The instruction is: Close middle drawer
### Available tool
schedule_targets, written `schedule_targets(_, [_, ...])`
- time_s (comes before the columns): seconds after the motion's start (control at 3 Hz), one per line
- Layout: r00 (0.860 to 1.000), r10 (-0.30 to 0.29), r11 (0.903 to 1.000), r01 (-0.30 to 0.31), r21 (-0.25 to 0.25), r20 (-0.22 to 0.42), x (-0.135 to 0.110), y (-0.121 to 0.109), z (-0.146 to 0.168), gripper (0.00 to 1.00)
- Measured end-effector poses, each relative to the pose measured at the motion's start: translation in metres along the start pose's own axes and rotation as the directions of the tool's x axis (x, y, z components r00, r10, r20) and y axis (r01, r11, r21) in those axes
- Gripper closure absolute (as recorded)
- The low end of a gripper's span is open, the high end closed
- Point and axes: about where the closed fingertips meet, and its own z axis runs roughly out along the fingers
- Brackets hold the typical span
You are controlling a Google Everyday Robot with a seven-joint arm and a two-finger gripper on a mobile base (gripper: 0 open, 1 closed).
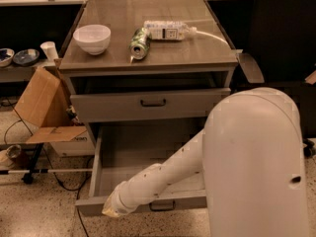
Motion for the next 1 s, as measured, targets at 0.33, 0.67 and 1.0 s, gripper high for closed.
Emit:
schedule_targets(0.33, [1.0, 0.003, 0.9996, -0.002, 0.027, -0.023, 0.004, -0.021, 0.001, 0.35])
schedule_targets(0.67, [0.999, 0.002, 0.998, 0.001, 0.063, -0.035, 0.002, -0.046, -0.001, 0.11])
schedule_targets(1.0, [0.999, -0.01, 0.9957, 0.013, 0.091, -0.033, -0.005, -0.067, -0.004, 0.0])
